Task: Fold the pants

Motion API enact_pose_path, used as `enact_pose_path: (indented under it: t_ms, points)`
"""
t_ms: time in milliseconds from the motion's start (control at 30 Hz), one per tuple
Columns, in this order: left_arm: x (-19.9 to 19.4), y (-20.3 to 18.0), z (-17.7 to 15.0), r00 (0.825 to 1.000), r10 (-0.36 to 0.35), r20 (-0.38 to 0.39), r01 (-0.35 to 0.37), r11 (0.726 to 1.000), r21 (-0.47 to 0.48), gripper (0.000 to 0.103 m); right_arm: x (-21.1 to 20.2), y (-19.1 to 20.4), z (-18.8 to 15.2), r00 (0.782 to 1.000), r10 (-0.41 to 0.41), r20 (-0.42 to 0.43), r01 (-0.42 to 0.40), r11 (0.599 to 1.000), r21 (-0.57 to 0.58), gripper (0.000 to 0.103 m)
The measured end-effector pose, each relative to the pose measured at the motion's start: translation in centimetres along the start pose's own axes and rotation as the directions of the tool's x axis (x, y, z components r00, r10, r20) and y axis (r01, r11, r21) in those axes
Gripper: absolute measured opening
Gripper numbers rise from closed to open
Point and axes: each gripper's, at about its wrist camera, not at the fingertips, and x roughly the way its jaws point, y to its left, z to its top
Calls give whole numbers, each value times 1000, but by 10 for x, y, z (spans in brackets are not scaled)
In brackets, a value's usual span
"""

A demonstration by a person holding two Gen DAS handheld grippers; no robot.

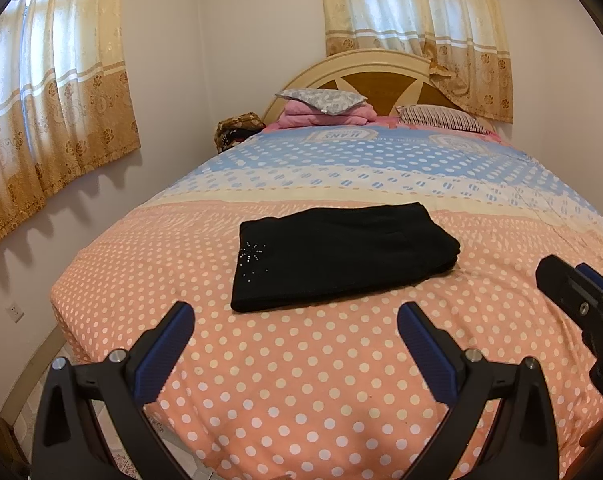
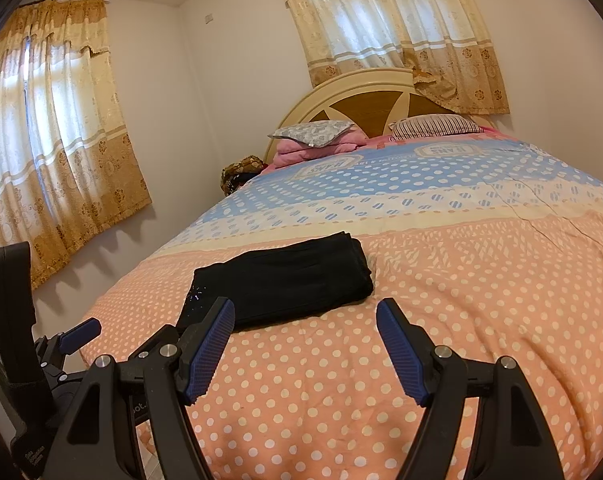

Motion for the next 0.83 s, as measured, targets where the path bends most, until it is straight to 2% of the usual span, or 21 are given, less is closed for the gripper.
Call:
enact_pose_path:
  t_ms: [267,467,833]
  points:
    - [4,5,3,1000,-20,-6,20,1000,-11,103,0,-1,-1,1000,-6,0,6,1000,4,75]
    - [10,10,3,997,-64,-39,63,998,-32,103,1,-1,-1,1000,-6,-2,6,1000,6,75]
    - [15,13,2,997,-60,-51,58,998,-28,103,3,1,-4,1000,-8,-7,8,1000,7,75]
